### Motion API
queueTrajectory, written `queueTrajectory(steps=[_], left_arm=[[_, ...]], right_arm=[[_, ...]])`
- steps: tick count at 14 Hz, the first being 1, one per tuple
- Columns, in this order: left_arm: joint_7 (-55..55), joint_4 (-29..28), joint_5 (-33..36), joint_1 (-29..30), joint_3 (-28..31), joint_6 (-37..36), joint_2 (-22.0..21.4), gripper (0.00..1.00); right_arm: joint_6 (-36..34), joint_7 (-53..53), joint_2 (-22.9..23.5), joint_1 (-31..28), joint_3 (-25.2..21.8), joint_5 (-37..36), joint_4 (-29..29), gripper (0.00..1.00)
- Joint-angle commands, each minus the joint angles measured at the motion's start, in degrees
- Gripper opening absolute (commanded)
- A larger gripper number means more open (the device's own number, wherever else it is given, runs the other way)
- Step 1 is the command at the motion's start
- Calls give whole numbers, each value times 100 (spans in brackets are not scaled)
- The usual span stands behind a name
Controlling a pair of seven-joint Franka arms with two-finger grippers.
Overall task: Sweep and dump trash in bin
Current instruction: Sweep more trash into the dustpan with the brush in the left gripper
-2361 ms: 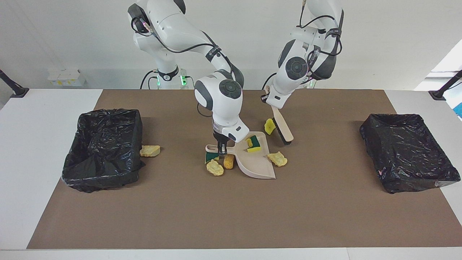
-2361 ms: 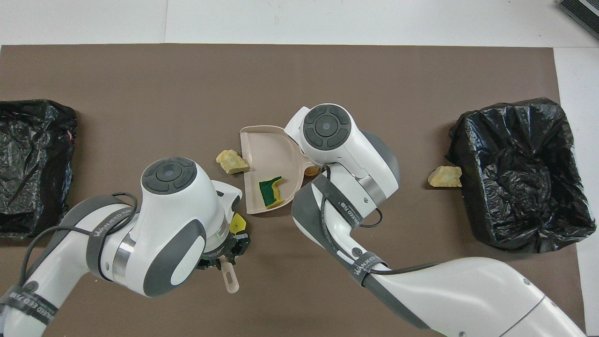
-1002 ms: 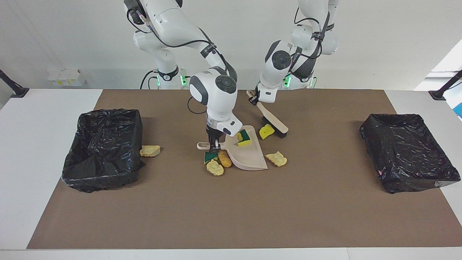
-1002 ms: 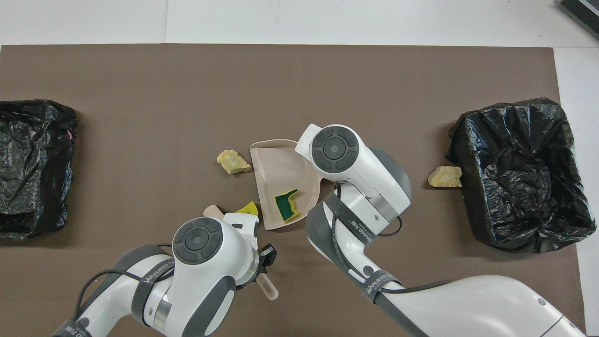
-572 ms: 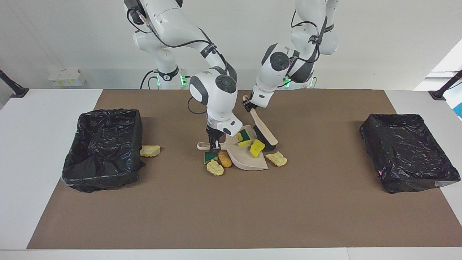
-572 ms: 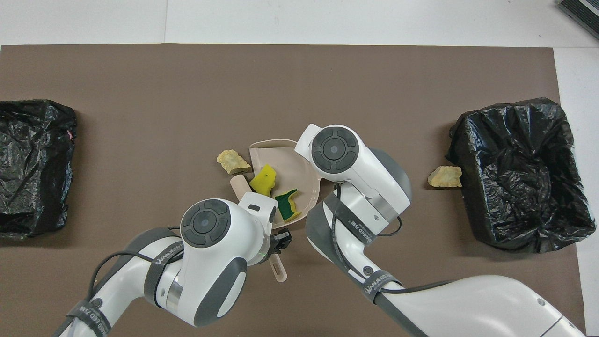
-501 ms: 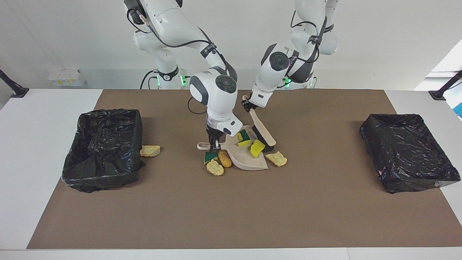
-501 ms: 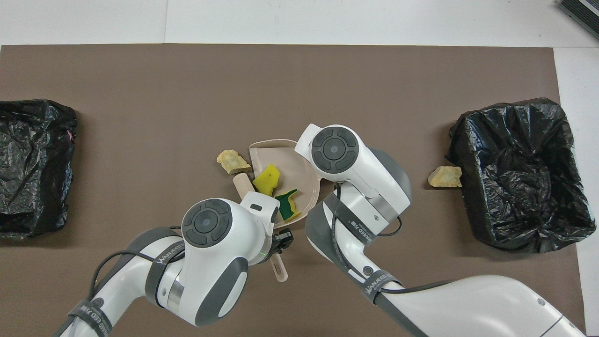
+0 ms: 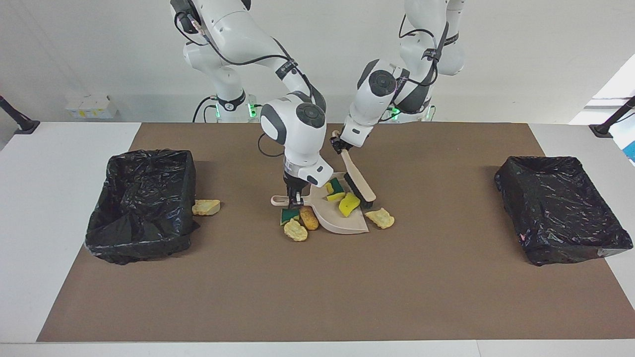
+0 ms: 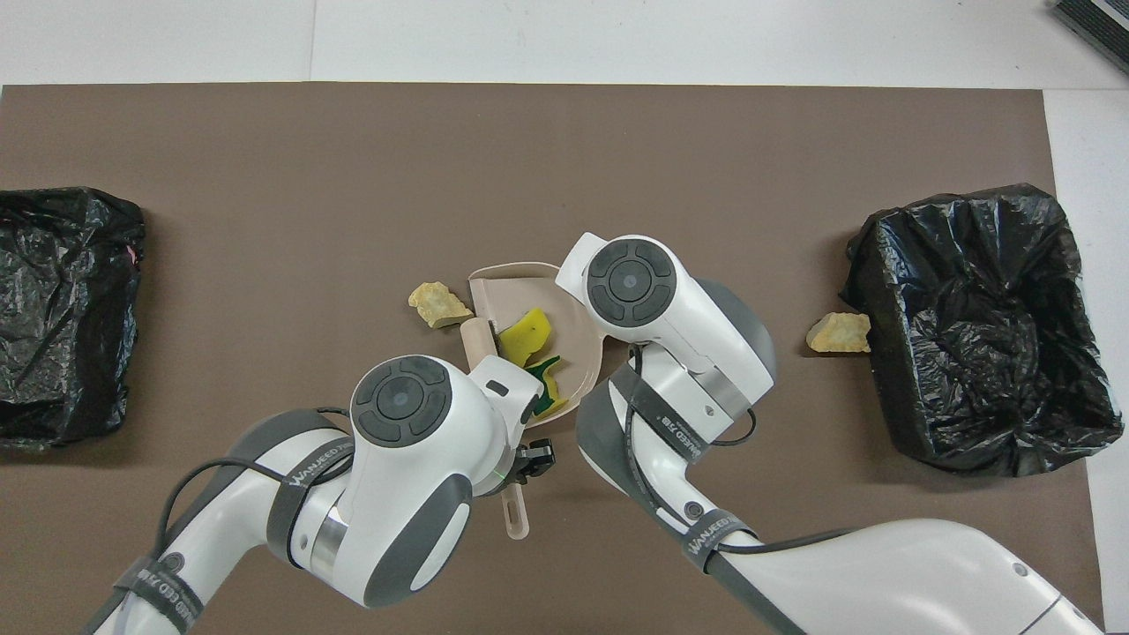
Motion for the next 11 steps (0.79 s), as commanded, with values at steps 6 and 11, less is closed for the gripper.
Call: queueTrajectory(steps=[6,11], left_arm=[[1203,378,1372,999,67,-360,231,0],[3190,475,1496,1836,67,-36,625,0]], right_arm=[[16,919,-112,152,64,-104,-96,0],[-459,1639,-244,416,47,-261,-96,0]])
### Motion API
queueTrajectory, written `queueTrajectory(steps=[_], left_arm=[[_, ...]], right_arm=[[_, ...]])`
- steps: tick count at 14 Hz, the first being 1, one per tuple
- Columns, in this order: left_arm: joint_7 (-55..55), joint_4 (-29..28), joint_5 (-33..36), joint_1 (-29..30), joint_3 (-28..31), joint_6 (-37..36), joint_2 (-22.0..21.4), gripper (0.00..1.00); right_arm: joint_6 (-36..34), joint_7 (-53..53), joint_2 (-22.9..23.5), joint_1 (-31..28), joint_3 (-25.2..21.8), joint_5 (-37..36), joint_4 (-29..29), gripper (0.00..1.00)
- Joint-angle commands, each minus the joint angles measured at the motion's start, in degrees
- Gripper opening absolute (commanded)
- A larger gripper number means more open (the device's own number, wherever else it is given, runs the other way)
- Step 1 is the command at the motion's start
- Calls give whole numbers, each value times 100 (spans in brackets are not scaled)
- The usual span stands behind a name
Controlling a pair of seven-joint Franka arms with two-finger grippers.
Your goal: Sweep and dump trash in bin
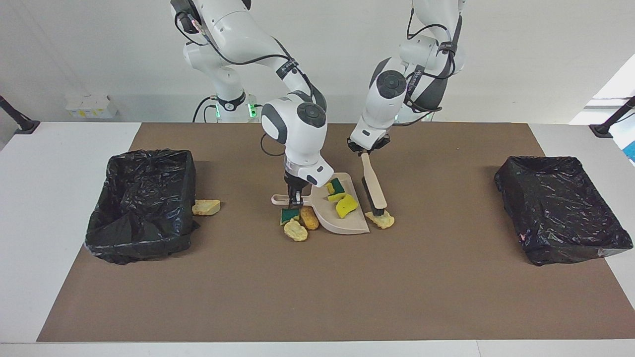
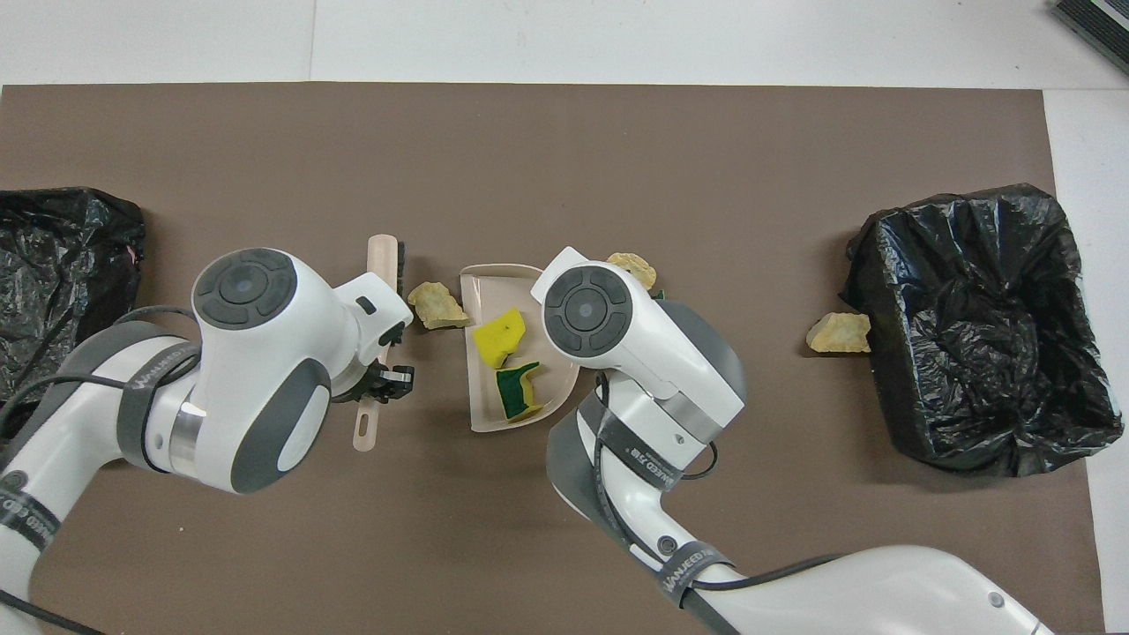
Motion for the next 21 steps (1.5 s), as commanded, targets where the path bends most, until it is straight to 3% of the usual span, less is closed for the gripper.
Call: queueTrajectory(steps=[1,5,8,10,13,17,21], left_arm=[[624,128,176,220,-70,309,378,0],[1082,-127,124,230,-106,187,274,0],[1074,-233,-156,-148,-141,-92,133,0],[986,-242,-473,-437,-132,-138,98,0],[399,-215,-799,-693,-141,-59,98,0],[195,-40,-791,-659,-106,-242,141,0],[72,505,-738,-527,-71,-1077,-85,0]], right_arm=[[-137,461,-135,49,45,-206,-103,0],[11,645,-136,14,54,-180,-174,0],[396,663,4,6,54,-162,-270,0],[819,654,5,-65,54,-118,-489,0],[829,645,5,-126,54,-118,-499,0],[776,654,5,-126,54,-109,-411,0],[750,637,-223,-293,62,-101,-402,0]])
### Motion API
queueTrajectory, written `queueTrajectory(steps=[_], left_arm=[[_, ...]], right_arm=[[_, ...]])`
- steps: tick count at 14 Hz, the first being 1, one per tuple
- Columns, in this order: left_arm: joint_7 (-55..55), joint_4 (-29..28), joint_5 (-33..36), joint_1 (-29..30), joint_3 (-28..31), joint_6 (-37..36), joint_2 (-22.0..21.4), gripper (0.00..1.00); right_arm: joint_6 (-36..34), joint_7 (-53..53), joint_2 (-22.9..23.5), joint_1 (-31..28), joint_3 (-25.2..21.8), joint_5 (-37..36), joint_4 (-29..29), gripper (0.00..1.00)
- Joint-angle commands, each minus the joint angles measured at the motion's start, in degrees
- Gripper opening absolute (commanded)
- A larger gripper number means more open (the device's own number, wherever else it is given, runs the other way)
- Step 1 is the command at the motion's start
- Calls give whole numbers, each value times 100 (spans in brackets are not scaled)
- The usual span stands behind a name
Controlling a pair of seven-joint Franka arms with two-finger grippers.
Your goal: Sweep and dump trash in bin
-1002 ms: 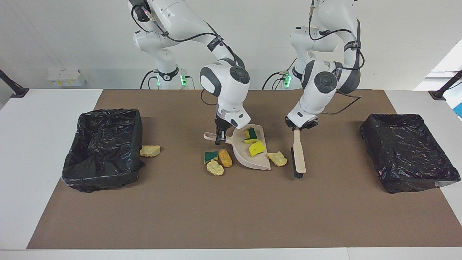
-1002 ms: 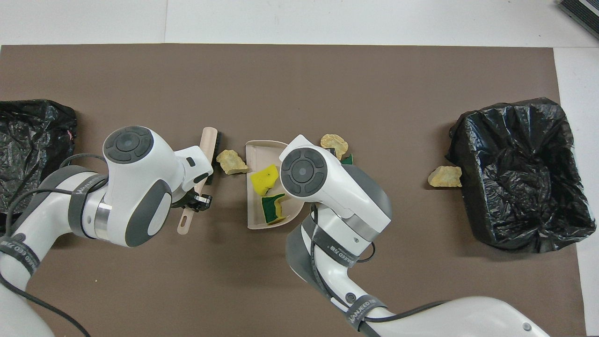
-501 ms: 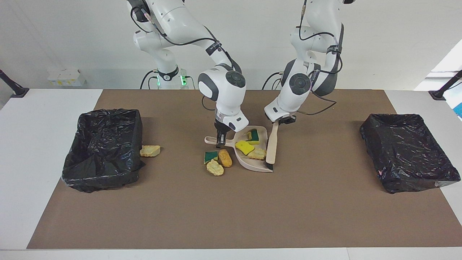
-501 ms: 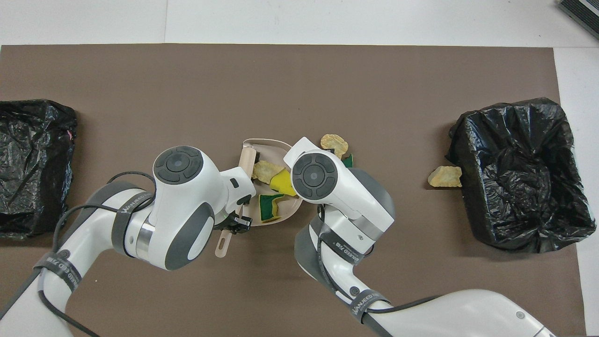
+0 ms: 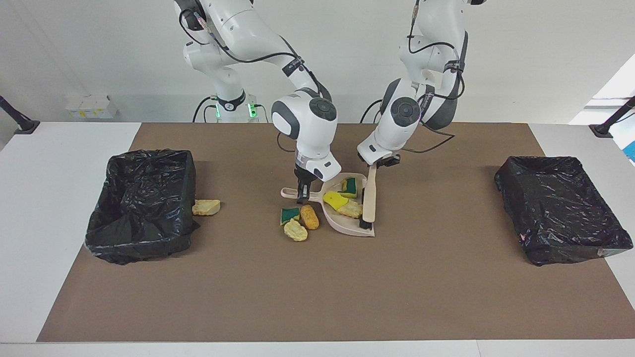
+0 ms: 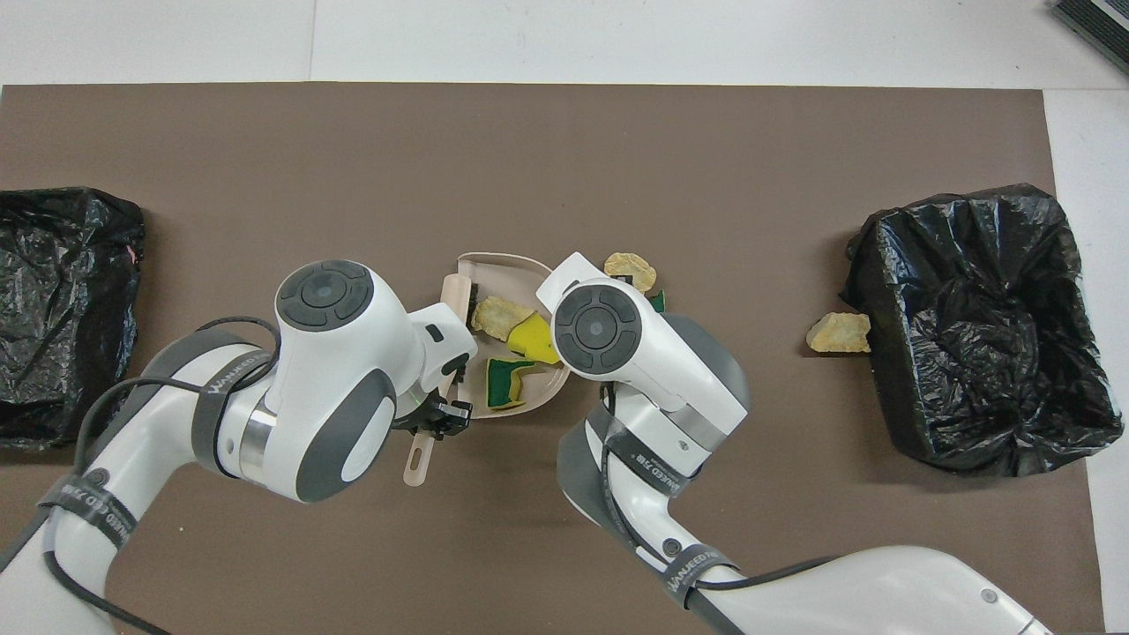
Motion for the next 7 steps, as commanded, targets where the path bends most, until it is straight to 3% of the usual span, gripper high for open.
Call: queueTrajectory(steps=[1,5,7], left_arm=[[-201,174,-15,98,5,-462,-445,0],[-904,69,20,37,-4,-1015,-1035,0],[-1176,-386,204,-112,-117,-912,-1368,0]], right_arm=[[34,107,-236,-287,74,-45,-27,0],[-300,-269,-543,-551,83,226,-27,0],[-545,-770,-745,-823,74,578,26,0]])
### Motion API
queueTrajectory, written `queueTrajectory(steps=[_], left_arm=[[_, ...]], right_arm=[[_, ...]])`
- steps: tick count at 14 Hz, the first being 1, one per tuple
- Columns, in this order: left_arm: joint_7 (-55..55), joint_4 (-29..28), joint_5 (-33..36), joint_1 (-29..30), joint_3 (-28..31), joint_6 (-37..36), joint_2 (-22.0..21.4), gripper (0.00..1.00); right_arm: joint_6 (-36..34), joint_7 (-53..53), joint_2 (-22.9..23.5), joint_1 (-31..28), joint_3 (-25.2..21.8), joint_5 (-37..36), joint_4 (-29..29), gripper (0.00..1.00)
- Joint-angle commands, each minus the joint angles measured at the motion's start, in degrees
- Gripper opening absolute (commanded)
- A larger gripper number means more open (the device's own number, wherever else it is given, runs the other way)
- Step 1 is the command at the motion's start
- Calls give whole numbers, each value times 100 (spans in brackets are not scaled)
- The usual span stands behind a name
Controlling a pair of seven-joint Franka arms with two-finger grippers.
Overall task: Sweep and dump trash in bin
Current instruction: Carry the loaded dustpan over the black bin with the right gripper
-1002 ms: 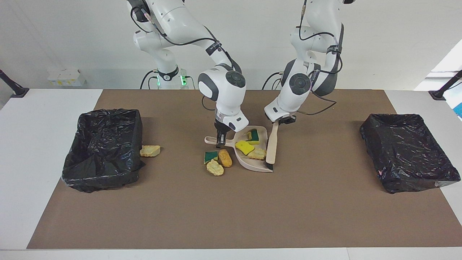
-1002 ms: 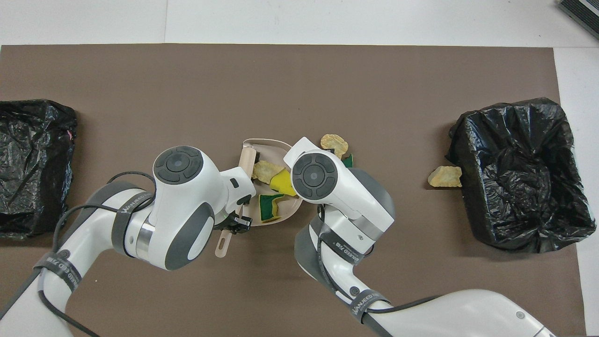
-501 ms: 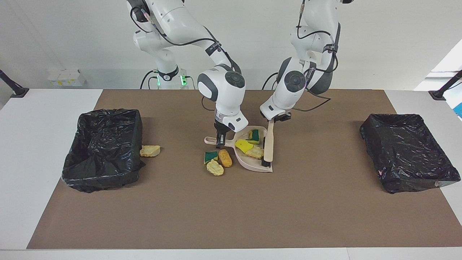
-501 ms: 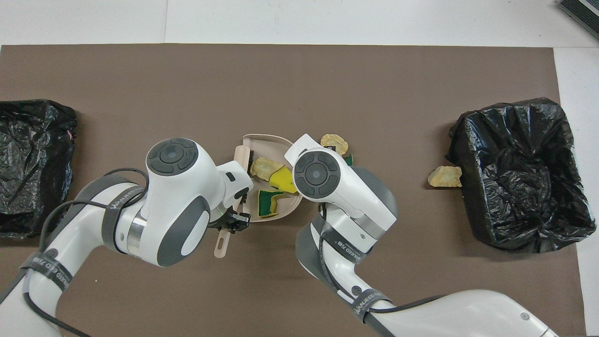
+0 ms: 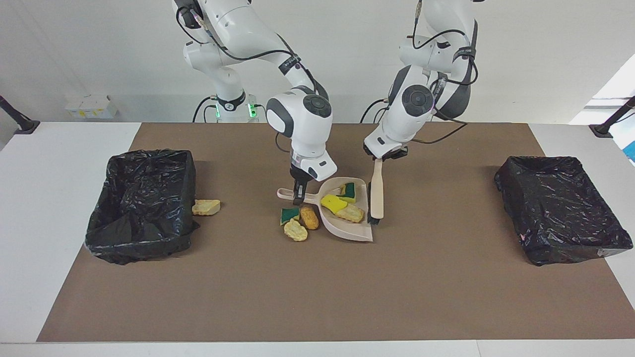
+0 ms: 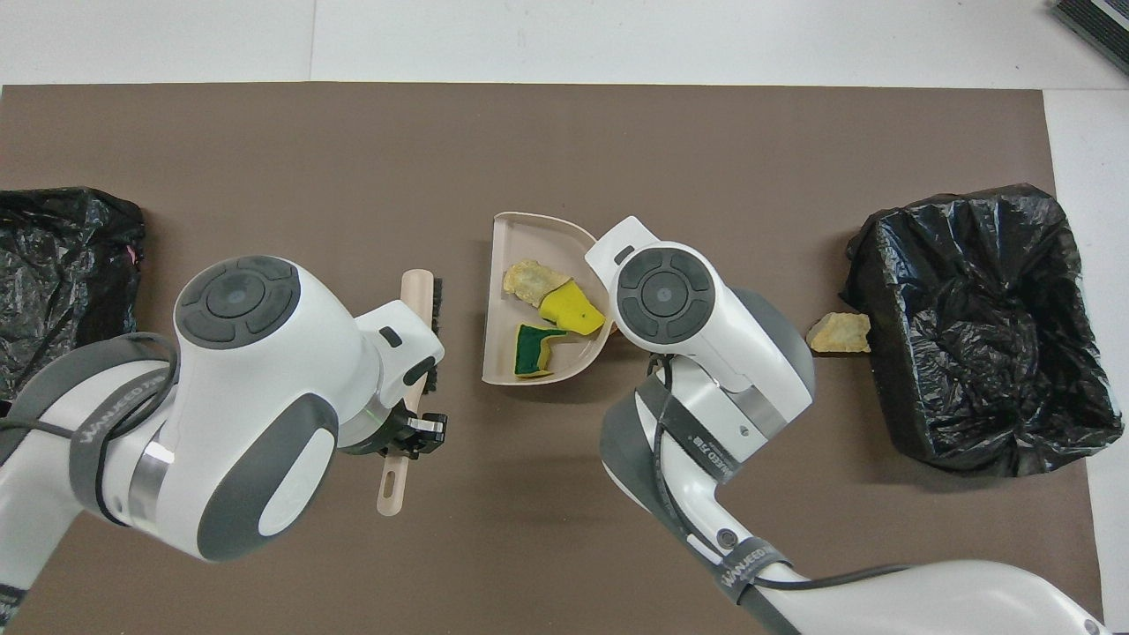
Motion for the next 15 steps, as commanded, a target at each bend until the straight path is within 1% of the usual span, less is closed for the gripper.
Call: queueTrajectory(steps=[1,3,4,6,7,9,11,13,14,15], left_arm=[[-502,-793,192,-374,-103,148,-615,0],[-854,-1434,192,-647,-226,463,-1098,0],[-1099,-1715,192,-788,-296,647,-1275,0],[-1723,-2173,192,-1226,-481,946,-1338,0],[-2030,-2428,192,-1516,-490,1218,-1390,0],[-2366,-2964,175,-2018,-499,1710,-1635,0],[-2804,-3202,157,-2553,-499,1966,-1637,0],[-2895,-3414,114,-2871,-499,2274,-1619,0],[-2903,-3441,-17,-3020,-499,2397,-1576,0],[-2886,-3484,-227,-3048,-499,2424,-1558,0]], right_arm=[[-418,-783,-327,-462,81,425,97,0],[-857,-1530,-327,-788,82,504,474,0],[-964,-1829,-336,-946,73,626,580,0],[-1140,-2453,-336,-1350,73,724,756,0],[-1236,-2778,-336,-1526,81,733,853,0],[-1395,-3245,-353,-1912,73,724,924,0],[-1483,-3676,-450,-2334,73,733,933,0],[-1624,-4071,-564,-2721,55,715,941,0],[-1624,-4343,-625,-2897,38,715,941,0],[-1624,-4598,-661,-3090,29,698,924,0]])
